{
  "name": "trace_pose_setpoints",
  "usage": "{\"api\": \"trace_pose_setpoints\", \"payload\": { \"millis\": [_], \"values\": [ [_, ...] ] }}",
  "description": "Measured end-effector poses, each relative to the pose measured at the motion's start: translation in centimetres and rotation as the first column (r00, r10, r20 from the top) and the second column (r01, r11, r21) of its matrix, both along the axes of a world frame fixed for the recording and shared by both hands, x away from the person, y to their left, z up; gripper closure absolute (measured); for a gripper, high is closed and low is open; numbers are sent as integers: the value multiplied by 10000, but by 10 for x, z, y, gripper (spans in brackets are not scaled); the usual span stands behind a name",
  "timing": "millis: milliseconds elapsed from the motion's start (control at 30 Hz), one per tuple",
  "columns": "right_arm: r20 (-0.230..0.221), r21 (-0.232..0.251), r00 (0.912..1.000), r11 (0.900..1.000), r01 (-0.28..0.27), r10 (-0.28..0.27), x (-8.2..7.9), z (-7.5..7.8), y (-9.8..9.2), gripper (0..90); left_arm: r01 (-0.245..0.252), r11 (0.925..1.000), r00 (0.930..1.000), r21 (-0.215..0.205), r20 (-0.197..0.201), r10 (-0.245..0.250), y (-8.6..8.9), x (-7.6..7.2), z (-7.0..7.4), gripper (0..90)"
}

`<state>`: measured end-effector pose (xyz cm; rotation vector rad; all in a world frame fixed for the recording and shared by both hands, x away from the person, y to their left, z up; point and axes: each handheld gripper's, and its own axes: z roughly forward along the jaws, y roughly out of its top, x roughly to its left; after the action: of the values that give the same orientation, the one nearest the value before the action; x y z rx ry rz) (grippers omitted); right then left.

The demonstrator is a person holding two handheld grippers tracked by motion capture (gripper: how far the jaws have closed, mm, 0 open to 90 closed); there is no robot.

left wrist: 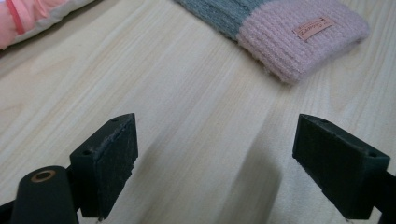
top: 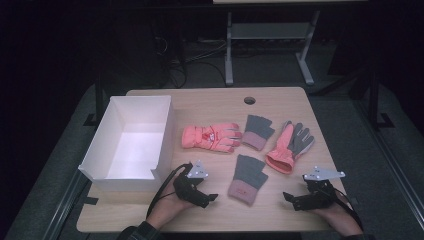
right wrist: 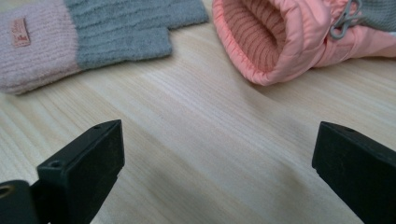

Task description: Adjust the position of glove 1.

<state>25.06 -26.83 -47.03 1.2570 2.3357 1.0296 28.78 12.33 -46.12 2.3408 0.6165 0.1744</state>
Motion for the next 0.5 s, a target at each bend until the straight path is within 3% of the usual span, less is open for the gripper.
{"api": "trace_pose_setpoints", "payload": {
  "millis": [267, 500],
  "values": [
    [-145, 144, 9998, 9999, -94, 96, 1, -2, 1, 19, 59, 9999, 9995, -134, -304, -63, -1, 2, 2, 144],
    [-114, 190, 9999, 9998, -40, 42, 0, 2, 4, 19, -123, 9993, 9989, -354, -446, 108, -3, 1, 6, 232]
  ]
}}
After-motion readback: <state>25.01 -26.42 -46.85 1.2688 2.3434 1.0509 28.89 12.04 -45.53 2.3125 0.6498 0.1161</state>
